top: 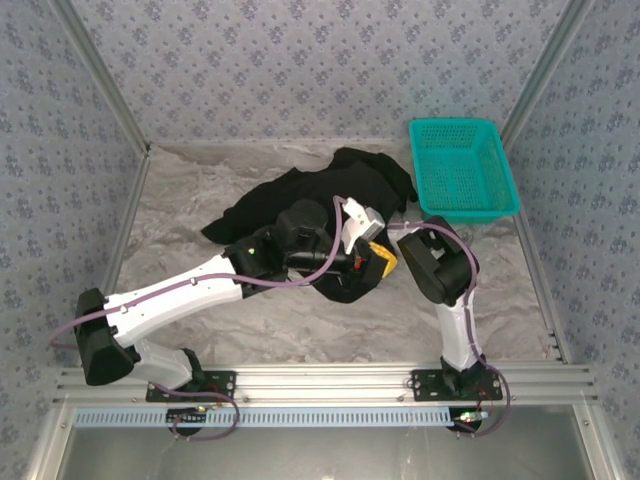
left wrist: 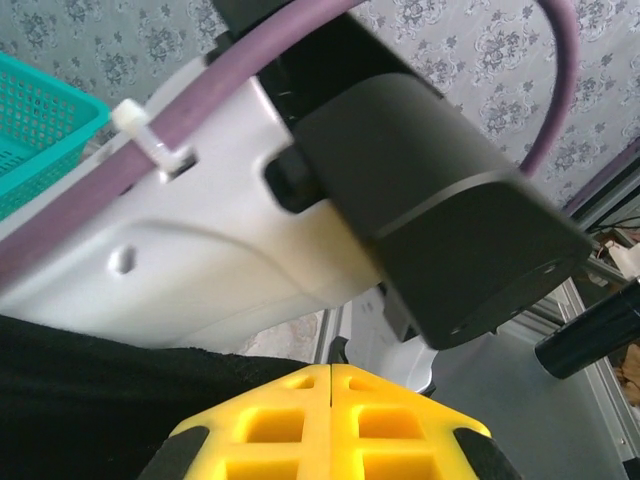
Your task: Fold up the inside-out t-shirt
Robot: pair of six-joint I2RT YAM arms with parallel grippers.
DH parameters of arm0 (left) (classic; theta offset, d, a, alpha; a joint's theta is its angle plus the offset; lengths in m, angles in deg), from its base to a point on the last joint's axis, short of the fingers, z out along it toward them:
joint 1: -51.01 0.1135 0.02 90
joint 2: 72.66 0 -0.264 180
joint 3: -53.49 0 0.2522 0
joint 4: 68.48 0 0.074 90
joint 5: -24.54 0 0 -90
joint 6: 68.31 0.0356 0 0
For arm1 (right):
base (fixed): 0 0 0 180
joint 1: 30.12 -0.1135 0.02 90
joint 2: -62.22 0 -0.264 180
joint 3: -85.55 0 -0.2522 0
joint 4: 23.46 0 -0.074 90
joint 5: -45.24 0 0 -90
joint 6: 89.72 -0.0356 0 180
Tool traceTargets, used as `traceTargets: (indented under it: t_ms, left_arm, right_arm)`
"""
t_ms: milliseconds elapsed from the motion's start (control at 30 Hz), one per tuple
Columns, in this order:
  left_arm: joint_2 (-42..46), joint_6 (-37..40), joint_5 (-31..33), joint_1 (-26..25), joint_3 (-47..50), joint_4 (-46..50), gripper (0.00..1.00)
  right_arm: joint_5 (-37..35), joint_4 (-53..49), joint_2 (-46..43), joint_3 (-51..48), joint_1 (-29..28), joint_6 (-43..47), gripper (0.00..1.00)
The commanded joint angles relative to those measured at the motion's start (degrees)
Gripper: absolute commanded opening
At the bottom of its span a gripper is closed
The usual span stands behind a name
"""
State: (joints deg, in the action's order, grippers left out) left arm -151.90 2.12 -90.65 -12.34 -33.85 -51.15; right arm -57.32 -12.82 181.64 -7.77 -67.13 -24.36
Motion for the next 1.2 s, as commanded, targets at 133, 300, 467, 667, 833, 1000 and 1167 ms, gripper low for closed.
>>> traceTargets:
  t_ms: [133, 300, 467, 667, 833, 1000, 1167]
  left_arm:
    - [5.65, 3.04, -3.67, -0.63, -3.74, -0.9, 0.0]
    - [8.43, 5.11, -0.98, -0.63, -3.85, 0.38, 0.0]
    - [9.63, 5.65, -0.3, -0.61, -3.76, 0.49, 0.0]
    - [9.37, 7.12, 3.85, -0.4, -3.44, 1.88, 0.0]
    - [9.68, 6.43, 8.57, 1.37, -3.2, 2.96, 0.0]
    - [11.78, 4.52, 12.14, 5.04, -1.7, 2.75, 0.0]
    - [13.54, 3.53, 14.91, 8.25, -0.47, 3.29, 0.0]
  right_arm:
    - [-3.88, -20.77, 4.95, 11.13, 0.94, -3.23, 0.68]
    - [-3.8, -28.02, 6.56, 14.1, 1.33, -4.25, 0.74]
    - [-3.17, -34.59, 8.23, 17.47, 1.65, -2.45, 0.78]
    - [0.22, -46.12, 10.04, 21.19, 1.6, -1.27, 0.78]
    - [3.57, -52.48, 10.14, 20.51, 0.88, -0.08, 0.71]
    - [9.14, -54.65, 9.37, 17.28, 0.64, 0.74, 0.49]
    - [10.57, -53.28, 7.84, 15.08, 1.46, 2.15, 0.23]
